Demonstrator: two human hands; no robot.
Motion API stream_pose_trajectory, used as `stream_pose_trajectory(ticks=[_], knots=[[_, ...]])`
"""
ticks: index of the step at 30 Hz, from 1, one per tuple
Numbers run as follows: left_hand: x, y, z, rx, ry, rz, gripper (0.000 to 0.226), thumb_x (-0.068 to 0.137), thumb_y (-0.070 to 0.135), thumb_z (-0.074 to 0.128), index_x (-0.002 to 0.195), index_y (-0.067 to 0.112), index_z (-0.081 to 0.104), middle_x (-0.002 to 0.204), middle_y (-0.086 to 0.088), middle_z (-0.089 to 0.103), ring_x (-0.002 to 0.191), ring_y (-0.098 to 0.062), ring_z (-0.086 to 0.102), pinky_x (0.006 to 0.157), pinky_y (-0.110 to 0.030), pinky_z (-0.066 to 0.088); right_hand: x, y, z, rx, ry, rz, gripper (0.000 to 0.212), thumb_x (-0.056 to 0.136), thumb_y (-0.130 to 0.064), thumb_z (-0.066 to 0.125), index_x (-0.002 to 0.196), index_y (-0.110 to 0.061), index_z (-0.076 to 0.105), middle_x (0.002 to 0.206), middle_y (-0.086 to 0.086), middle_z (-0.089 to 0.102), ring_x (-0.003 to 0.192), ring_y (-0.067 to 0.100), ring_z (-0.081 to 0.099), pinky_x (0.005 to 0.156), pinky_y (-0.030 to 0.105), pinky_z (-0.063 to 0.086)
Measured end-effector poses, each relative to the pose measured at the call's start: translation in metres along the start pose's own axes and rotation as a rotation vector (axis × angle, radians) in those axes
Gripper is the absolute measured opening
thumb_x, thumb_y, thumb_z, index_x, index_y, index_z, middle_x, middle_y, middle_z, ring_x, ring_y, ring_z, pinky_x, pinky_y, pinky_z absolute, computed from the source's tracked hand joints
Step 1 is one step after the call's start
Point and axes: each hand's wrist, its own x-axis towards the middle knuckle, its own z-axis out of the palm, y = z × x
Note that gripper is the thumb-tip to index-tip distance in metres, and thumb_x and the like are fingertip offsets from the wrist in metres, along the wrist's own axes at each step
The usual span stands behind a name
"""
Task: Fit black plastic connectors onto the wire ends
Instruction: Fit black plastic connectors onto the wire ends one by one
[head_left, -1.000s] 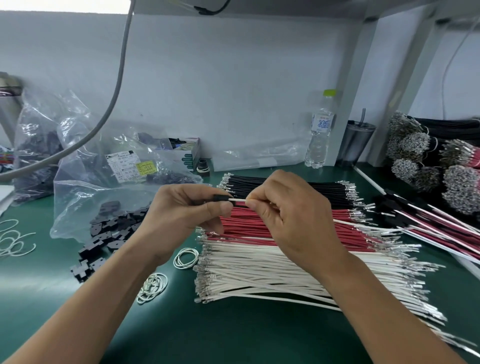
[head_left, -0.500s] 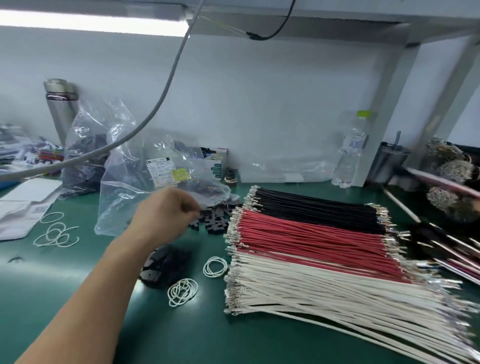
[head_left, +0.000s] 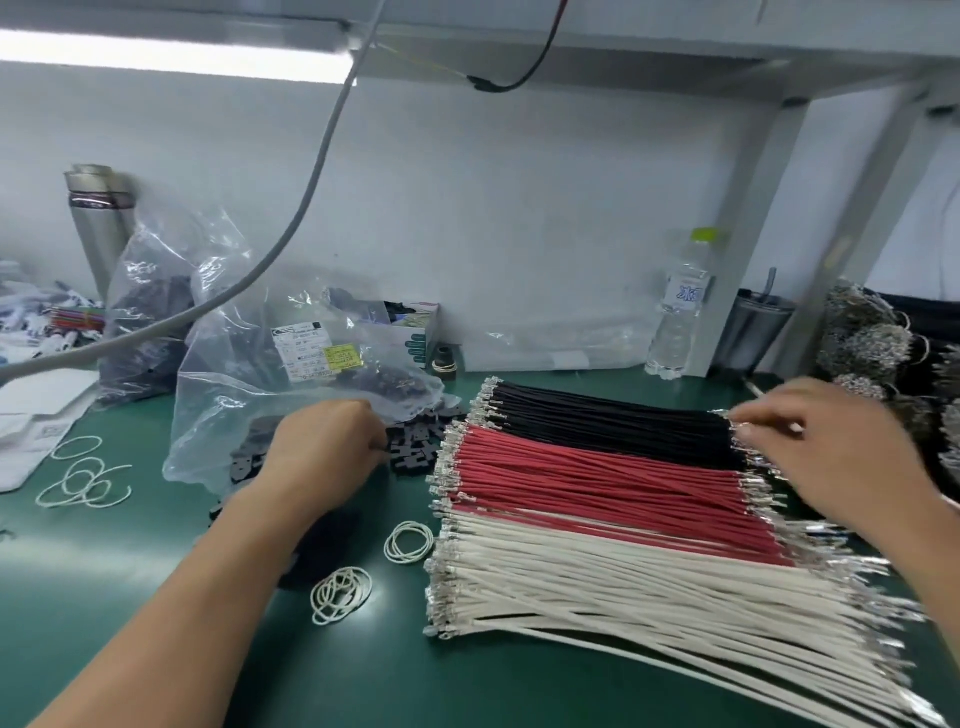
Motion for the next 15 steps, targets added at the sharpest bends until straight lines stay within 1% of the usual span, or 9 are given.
stream_pose_trajectory(ticks=[2,3,5,6,8,10,12,13,15], knots=[[-0.001,-0.001,0.0,-0.019,0.012,0.015,0.012,0.091,0.037,0.071,0.091,0.029,0.08,0.093,0.014,0.067,0.081,-0.016,0.066,0.068,-0.032,0.06,0.028,-0.04,0.026,0.104,-0.064,-0.074,0.015,0.088,-0.026,0.075,0.092,-0.041,0.075,0.093,-0.021,0.066,0.088,0.004,0.061,0.08,0.03,0.049],[-0.001,-0.002,0.001,-0.021,0.012,0.023,0.012,0.091,0.038,0.071,0.09,0.03,0.08,0.093,0.015,0.066,0.08,-0.014,0.064,0.065,-0.03,0.059,0.038,-0.055,0.044,0.156,-0.134,-0.065,0.013,0.09,-0.025,0.074,0.096,-0.036,0.077,0.095,-0.019,0.068,0.089,0.003,0.062,0.084,0.03,0.05],[-0.001,-0.004,0.002,-0.011,-0.002,0.038,0.011,0.089,0.039,0.071,0.09,0.03,0.077,0.092,0.016,0.061,0.079,-0.011,0.061,0.059,-0.025,0.053,0.061,-0.081,0.075,0.237,-0.224,-0.041,0.015,0.092,-0.026,0.071,0.104,-0.031,0.077,0.103,-0.015,0.073,0.094,0.004,0.064,0.088,0.027,0.049],[-0.001,-0.004,0.003,-0.016,-0.012,0.046,0.01,0.088,0.038,0.07,0.092,0.032,0.077,0.091,0.017,0.059,0.08,-0.011,0.059,0.059,-0.024,0.051,0.069,-0.088,0.09,0.221,-0.257,-0.039,0.017,0.093,-0.028,0.07,0.109,-0.031,0.076,0.109,-0.013,0.073,0.099,0.006,0.065,0.088,0.027,0.048],[0.0,-0.004,0.004,-0.057,-0.025,0.057,0.013,0.088,0.035,0.072,0.099,0.036,0.077,0.092,0.018,0.058,0.081,-0.011,0.059,0.062,-0.025,0.051,0.078,-0.098,0.11,0.14,-0.325,-0.083,0.023,0.093,-0.034,0.069,0.115,-0.029,0.074,0.116,-0.01,0.072,0.107,0.011,0.065,0.091,0.031,0.05],[0.0,-0.004,0.005,-0.085,-0.035,0.057,0.016,0.088,0.033,0.073,0.103,0.037,0.078,0.093,0.017,0.059,0.082,-0.012,0.06,0.064,-0.026,0.052,0.081,-0.101,0.124,0.052,-0.369,-0.115,0.021,0.092,-0.034,0.07,0.113,-0.028,0.075,0.116,-0.009,0.073,0.108,0.014,0.065,0.092,0.036,0.053],[0.001,-0.003,0.006,-0.096,-0.042,0.051,0.017,0.089,0.033,0.074,0.105,0.036,0.078,0.095,0.015,0.061,0.084,-0.013,0.061,0.067,-0.028,0.055,0.082,-0.102,0.128,0.036,-0.36,-0.107,0.012,0.091,-0.031,0.072,0.102,-0.029,0.077,0.107,-0.01,0.074,0.1,0.013,0.067,0.083,0.032,0.052],[0.001,-0.002,0.006,-0.11,-0.04,0.043,0.017,0.089,0.034,0.075,0.106,0.036,0.078,0.096,0.015,0.061,0.084,-0.013,0.062,0.069,-0.028,0.055,0.082,-0.101,0.13,0.035,-0.347,-0.104,0.007,0.091,-0.029,0.072,0.096,-0.029,0.077,0.103,-0.011,0.074,0.096,0.011,0.067,0.078,0.029,0.048],[0.001,-0.002,0.008,-0.143,-0.029,0.031,0.019,0.089,0.035,0.077,0.108,0.037,0.078,0.098,0.015,0.06,0.086,-0.011,0.06,0.071,-0.028,0.054,0.081,-0.101,0.13,0.006,-0.322,-0.135,0.005,0.092,-0.027,0.071,0.092,-0.029,0.075,0.1,-0.011,0.073,0.091,0.01,0.066,0.074,0.026,0.043]])
